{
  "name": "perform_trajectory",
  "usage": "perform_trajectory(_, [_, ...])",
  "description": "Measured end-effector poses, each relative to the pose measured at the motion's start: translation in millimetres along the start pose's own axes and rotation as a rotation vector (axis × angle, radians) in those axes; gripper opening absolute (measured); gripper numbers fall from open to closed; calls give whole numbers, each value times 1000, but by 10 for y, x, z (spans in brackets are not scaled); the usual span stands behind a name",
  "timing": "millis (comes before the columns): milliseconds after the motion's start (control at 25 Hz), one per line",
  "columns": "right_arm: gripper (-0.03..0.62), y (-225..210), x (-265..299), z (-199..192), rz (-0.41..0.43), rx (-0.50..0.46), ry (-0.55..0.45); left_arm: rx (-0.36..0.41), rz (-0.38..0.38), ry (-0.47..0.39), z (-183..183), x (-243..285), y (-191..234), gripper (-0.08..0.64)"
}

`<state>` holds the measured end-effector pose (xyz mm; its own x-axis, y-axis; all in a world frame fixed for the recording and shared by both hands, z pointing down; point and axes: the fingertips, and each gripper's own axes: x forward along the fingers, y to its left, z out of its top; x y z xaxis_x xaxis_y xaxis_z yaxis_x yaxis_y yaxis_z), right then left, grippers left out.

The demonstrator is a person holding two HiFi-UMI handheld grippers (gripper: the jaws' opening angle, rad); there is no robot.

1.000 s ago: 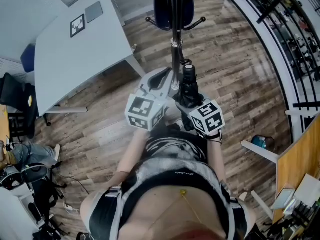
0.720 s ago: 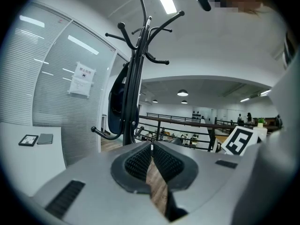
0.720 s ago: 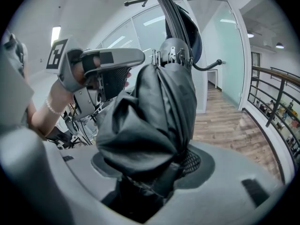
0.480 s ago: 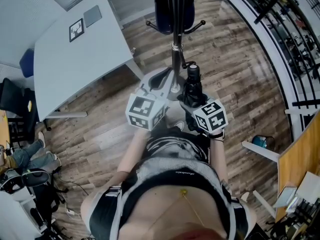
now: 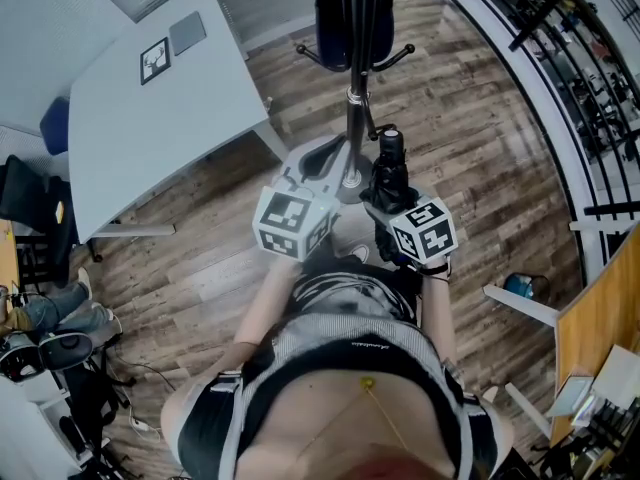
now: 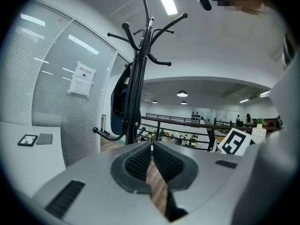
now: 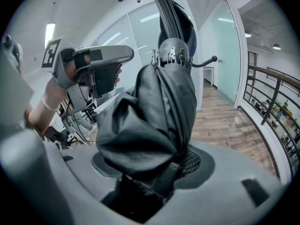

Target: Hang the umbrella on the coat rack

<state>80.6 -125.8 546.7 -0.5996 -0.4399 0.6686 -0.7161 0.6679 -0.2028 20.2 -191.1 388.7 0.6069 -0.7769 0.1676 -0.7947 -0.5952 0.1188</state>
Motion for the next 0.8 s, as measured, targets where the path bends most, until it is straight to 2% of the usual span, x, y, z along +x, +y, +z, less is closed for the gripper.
perform_trajectory(800, [278,-121,139,6,-8,19,27,-24,-45,-7,-45,-38,-36,15])
